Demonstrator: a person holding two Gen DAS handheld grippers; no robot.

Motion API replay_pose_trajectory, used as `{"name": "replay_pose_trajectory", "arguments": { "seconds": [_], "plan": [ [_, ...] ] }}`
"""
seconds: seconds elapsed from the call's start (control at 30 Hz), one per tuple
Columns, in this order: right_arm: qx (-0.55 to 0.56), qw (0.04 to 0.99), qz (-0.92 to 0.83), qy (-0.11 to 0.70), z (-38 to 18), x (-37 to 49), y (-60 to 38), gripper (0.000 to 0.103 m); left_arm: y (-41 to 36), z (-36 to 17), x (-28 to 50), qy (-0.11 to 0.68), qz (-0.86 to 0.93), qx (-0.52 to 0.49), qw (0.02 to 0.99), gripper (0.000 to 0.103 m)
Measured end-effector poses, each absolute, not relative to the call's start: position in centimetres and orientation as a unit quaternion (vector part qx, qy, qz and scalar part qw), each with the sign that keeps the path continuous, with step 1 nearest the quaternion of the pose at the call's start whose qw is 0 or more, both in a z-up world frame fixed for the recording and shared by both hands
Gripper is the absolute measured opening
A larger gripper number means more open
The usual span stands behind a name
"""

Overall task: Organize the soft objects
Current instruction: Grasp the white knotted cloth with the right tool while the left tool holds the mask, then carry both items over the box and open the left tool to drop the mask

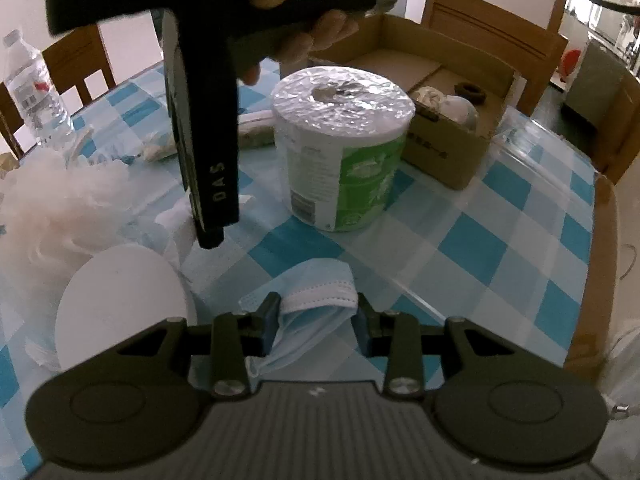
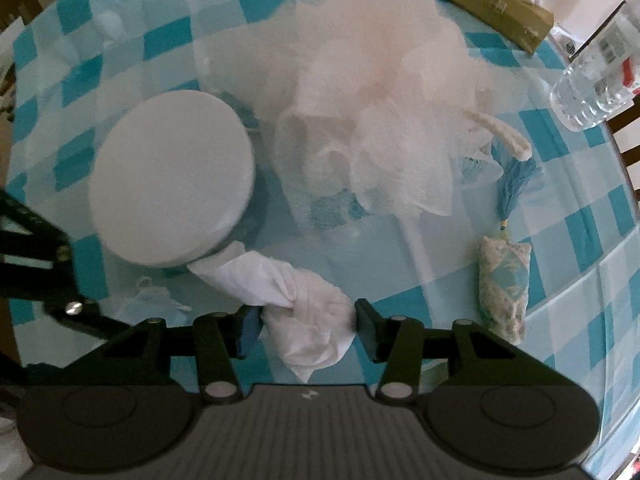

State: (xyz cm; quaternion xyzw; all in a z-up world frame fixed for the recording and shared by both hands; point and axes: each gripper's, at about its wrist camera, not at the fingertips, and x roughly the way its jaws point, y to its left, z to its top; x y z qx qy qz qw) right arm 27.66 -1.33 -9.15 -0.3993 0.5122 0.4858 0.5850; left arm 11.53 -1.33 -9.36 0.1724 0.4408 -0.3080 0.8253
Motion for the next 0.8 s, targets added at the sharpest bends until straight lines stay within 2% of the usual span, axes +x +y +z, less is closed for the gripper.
{"name": "replay_pose_trajectory", "arguments": {
  "seconds": [0.8],
  "plan": [
    [-0.319,0.66,0.48,0.483,-3.1,17.3,-6.5,0.055,-0.5,-8.5,7.9,0.452,-0.318,0.196,0.81,0.037]
  ]
}}
